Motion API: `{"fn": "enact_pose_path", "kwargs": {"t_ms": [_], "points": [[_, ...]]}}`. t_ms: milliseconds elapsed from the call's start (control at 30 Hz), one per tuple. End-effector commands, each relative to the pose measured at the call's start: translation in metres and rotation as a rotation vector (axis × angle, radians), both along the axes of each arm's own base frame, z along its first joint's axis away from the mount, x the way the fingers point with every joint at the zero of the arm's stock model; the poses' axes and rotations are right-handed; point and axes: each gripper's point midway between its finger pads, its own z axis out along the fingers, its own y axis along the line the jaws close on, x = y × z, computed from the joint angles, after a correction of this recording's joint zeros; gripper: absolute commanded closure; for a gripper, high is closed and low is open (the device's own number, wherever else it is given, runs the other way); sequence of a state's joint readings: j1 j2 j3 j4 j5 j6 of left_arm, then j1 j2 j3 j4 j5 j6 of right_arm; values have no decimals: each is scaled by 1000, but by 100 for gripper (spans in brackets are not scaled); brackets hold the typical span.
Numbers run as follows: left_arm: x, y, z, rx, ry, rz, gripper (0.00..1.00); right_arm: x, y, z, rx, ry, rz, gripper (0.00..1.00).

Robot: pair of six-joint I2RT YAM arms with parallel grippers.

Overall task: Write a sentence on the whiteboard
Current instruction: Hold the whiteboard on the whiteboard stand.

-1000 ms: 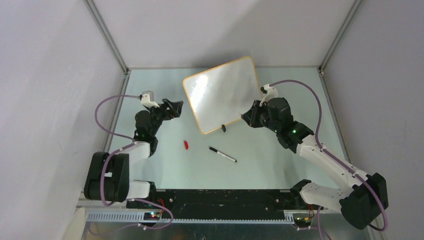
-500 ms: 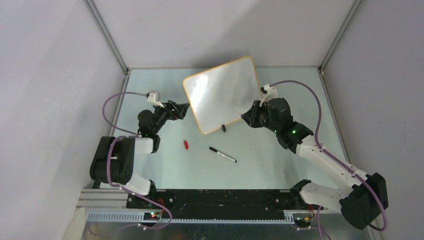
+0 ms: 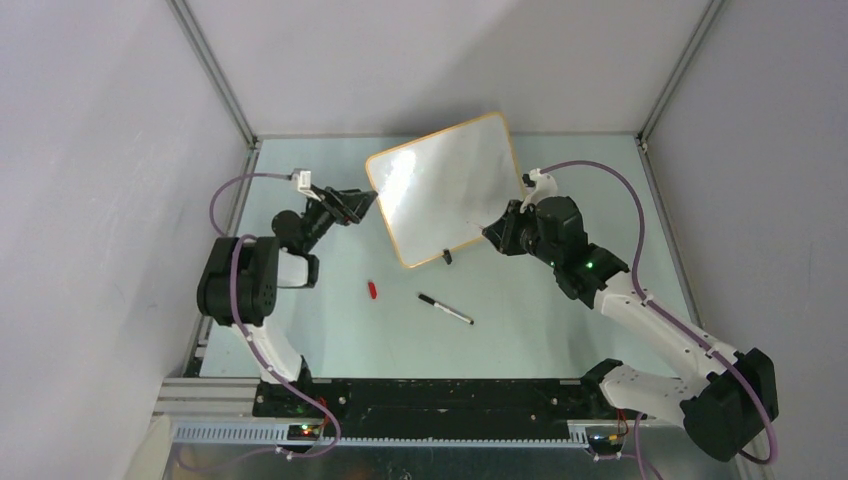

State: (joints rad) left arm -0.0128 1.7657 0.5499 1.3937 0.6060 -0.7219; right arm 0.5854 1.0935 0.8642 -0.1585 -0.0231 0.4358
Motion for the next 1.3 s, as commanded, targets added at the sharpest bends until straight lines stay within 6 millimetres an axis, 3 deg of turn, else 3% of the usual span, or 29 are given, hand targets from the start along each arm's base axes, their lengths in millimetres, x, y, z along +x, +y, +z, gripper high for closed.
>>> {"fn": "enact_pose_path", "kwargs": {"t_ms": [0,367,500,667,933,1167,1267], "points": [[13,3,48,-42,-141,-58,18,2,0,17,27,-57,-9,100],[52,14,84,-81,-211,-30,22,3,5,12,30,-43,7,100],[51,6,81,-102,-205,-96,26,3,3,12,25,-46,1,100],[50,-1,67,-88,-156,-152,39,3,1,14,22,-53,-6,100],[46,-8,65,-104,-148,-196,44,3,0,15,20,-55,-9,100],[44,-14,61,-100,-138,-222,65,2,1,14,23,-49,-1,100],[45,-14,58,-102,-127,-225,65,1,2,13,23,-47,1,100]]}}
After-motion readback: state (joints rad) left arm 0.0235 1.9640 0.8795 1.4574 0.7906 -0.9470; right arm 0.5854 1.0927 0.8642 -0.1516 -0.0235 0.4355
